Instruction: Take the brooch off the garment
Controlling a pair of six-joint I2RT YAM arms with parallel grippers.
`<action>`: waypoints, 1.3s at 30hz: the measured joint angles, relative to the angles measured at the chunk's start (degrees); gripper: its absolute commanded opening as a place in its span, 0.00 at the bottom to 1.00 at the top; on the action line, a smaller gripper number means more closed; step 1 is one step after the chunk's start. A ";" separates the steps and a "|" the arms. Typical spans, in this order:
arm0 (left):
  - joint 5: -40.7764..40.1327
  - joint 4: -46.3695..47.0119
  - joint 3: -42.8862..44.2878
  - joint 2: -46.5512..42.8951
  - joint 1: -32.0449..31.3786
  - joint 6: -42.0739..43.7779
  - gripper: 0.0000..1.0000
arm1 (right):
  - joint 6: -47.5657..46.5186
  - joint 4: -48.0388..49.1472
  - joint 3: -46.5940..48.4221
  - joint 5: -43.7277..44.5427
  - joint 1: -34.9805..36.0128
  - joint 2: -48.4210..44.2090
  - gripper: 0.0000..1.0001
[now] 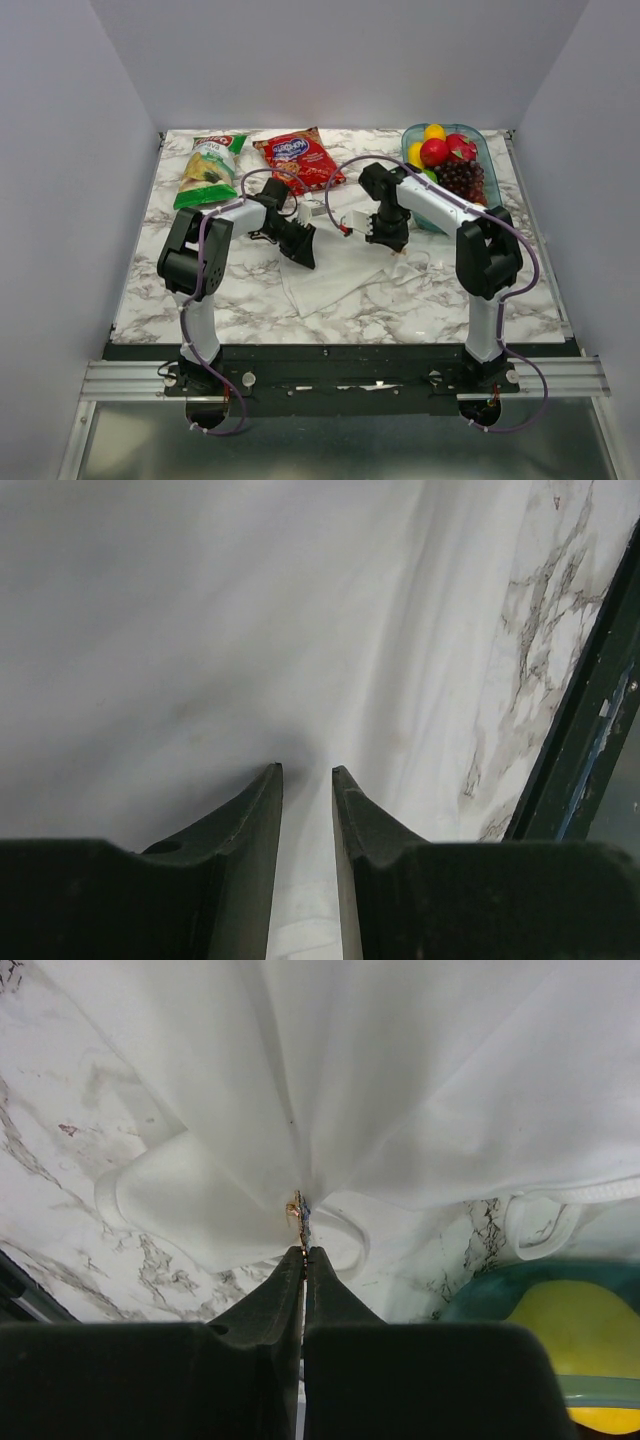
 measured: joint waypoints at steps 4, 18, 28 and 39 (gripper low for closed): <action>-1.49 -1.40 0.50 0.24 0.02 -0.13 0.36 | -0.20 0.26 -1.01 0.55 0.00 -0.33 0.11; -3.43 -4.22 0.37 -0.22 1.88 0.11 0.35 | -2.84 -0.52 -2.29 1.75 0.57 -2.99 0.11; -6.47 -8.35 -4.26 -5.03 4.85 4.42 0.35 | -3.41 -4.11 -1.92 -2.19 4.85 -2.99 0.12; -5.92 -13.66 -6.23 -11.87 5.53 12.17 0.35 | -0.76 -4.76 -5.53 -5.95 5.62 -0.07 0.39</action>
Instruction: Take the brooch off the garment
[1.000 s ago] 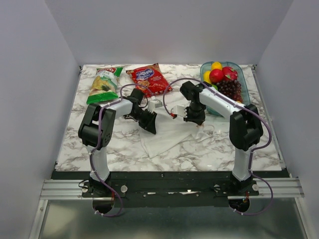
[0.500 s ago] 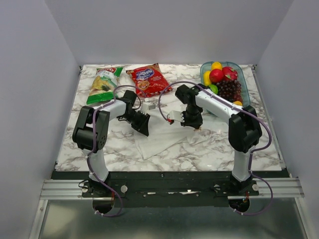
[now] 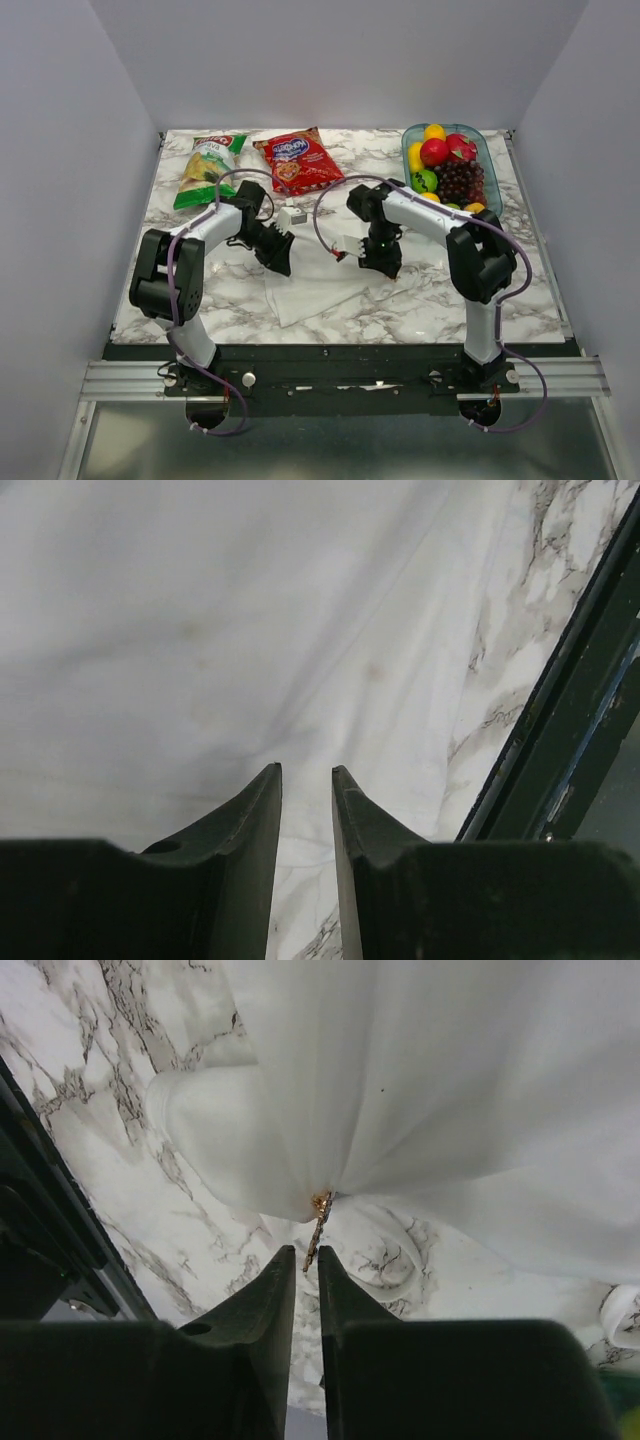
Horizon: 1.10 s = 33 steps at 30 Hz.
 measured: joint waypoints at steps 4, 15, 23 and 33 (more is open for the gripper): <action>2.16 0.15 0.94 -0.85 0.00 1.55 0.35 | 3.96 3.15 0.11 0.04 -0.09 -0.96 0.48; 10.19 1.33 13.84 4.31 -2.93 3.13 0.40 | 13.60 8.70 -4.20 1.46 -4.02 -21.51 0.48; 10.95 2.40 26.75 12.81 -15.19 3.10 0.46 | 20.90 11.56 -7.17 -12.87 -26.80 -33.31 0.50; 5.68 1.27 48.52 27.74 -27.54 -1.38 0.49 | 34.99 32.85 -29.22 -18.10 -30.08 -55.65 0.73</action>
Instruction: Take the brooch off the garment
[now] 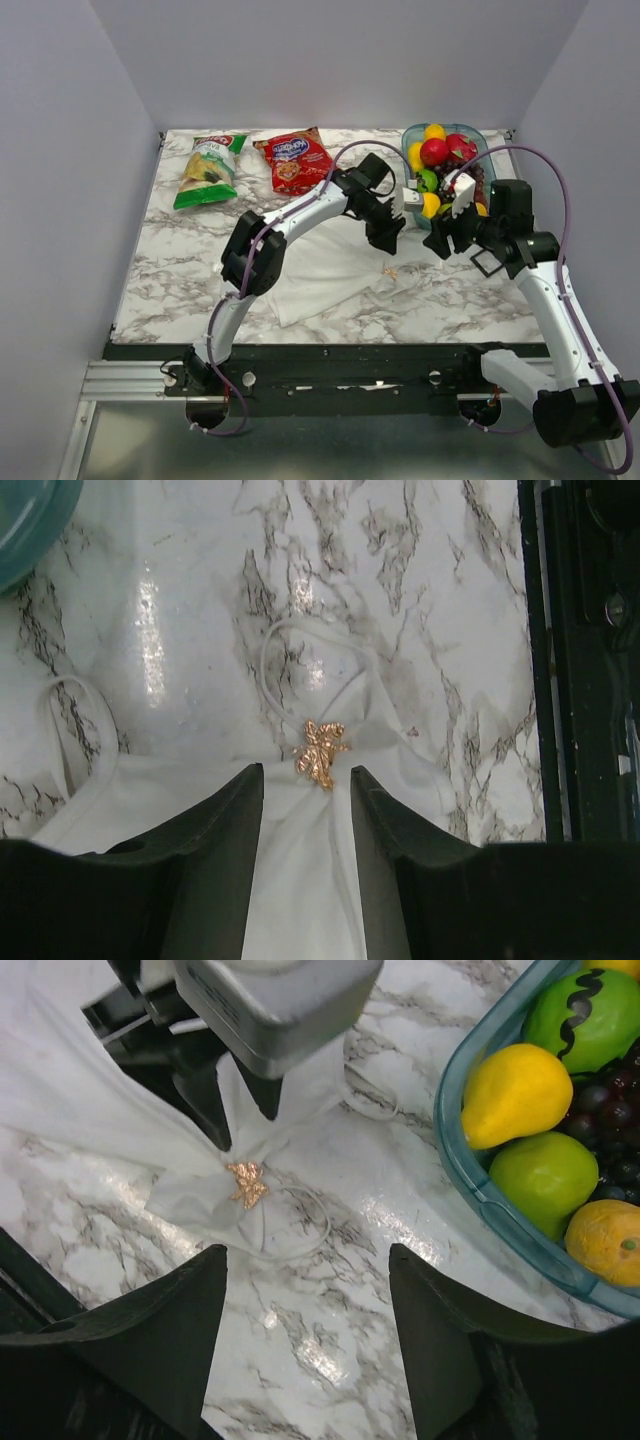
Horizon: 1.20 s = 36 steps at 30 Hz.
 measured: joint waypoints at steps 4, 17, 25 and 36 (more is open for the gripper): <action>-0.63 -2.23 7.76 4.85 -1.22 -0.92 0.46 | 5.79 5.09 -2.49 -0.31 -0.39 -0.83 0.73; -1.68 -11.04 9.27 10.23 -2.05 -1.09 0.45 | 8.74 6.54 -9.86 -2.05 -0.74 -3.89 0.73; -1.64 -11.82 9.22 10.78 -2.36 -3.45 0.42 | 8.85 6.84 -10.14 -2.82 -0.76 -2.78 0.73; -1.46 -10.54 9.22 14.05 -2.95 -7.96 0.35 | 8.85 6.80 -10.14 -4.00 -1.14 -2.29 0.73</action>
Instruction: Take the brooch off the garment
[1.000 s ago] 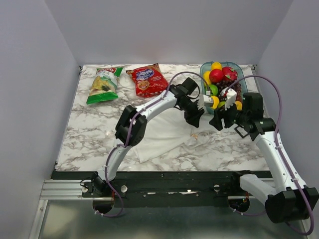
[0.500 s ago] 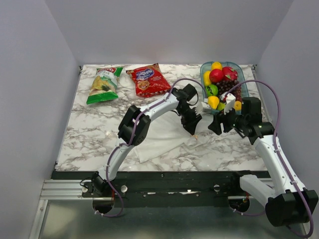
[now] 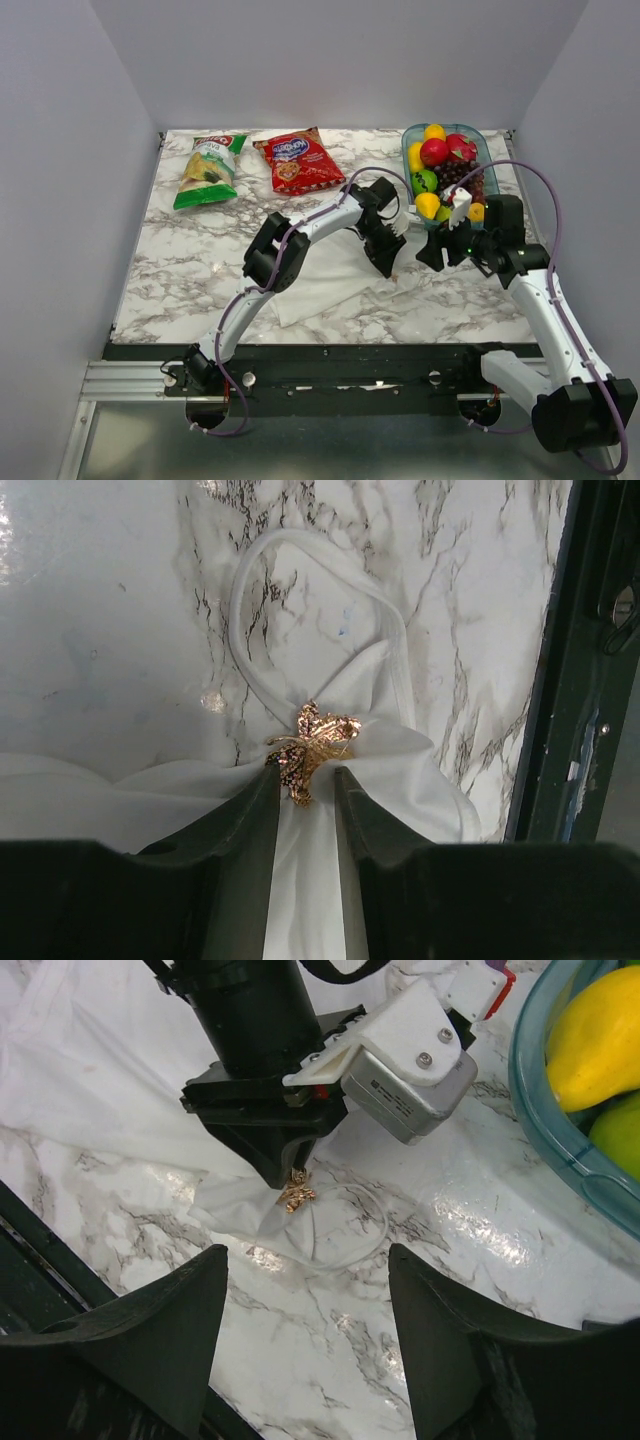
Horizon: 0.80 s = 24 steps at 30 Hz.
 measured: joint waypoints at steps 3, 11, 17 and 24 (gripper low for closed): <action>0.11 0.66 0.00 0.09 -0.02 -1.57 0.31 | -0.04 0.00 0.00 -1.18 0.00 -1.05 0.73; 1.49 3.58 0.24 0.96 0.00 -6.91 0.45 | -0.44 -0.52 0.02 -1.53 -0.31 -1.22 0.73; 1.75 5.11 0.76 1.09 -0.04 -9.20 0.44 | -0.44 -0.74 0.02 -1.55 -0.31 -0.83 0.73; 2.40 7.78 0.76 2.14 -0.04 -11.19 0.08 | -0.44 -0.98 0.90 -1.64 -0.31 0.98 0.73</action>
